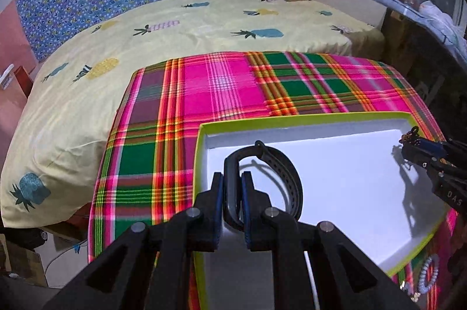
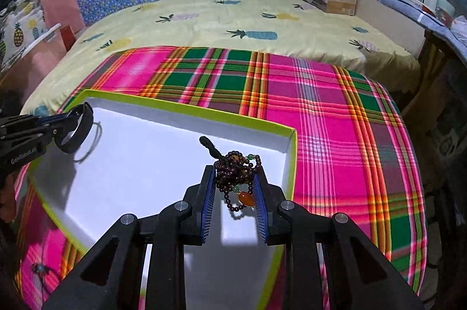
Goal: Organize jewelry
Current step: 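Carry both held bracelets over the yellow box with both tools, then open both tools to drop the bracelets into the box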
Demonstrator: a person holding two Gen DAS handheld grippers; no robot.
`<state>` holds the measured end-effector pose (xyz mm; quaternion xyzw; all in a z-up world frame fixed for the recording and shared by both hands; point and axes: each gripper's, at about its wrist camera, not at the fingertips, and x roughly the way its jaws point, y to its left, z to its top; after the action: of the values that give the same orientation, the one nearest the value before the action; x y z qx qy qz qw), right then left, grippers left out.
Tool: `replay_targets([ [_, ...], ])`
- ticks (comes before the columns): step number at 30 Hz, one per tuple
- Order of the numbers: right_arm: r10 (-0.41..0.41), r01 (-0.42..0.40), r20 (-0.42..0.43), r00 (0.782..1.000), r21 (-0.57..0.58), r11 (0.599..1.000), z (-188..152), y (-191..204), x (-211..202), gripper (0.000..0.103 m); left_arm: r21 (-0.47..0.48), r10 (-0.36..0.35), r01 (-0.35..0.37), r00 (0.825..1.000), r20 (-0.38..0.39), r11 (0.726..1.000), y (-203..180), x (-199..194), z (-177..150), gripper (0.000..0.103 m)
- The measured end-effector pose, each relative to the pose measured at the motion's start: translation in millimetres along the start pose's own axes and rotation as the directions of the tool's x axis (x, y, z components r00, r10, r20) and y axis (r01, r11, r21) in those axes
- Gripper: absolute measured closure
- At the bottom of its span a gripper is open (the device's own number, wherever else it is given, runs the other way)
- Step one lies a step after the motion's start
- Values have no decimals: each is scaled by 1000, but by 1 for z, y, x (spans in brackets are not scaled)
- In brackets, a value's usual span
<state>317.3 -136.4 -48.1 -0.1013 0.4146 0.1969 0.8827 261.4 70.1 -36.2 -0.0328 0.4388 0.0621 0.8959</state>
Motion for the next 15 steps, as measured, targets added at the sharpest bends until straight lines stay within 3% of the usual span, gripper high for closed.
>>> replay_targets([
  [9,6,-6,-28,1000,5,1000,6,-1,12,75,14,1,-1,1000,6,1000,-3,7,3,89],
  [13,-5,5,-25,1000,-5,1000,4,1,9,69,14,-3,3,1000,14,1000,-2,3,3,89],
  [15,-2,2,-14,1000,5,1000,3,1,4,68,7,-14,14,1000,22,1000,-2,-1,3,84],
])
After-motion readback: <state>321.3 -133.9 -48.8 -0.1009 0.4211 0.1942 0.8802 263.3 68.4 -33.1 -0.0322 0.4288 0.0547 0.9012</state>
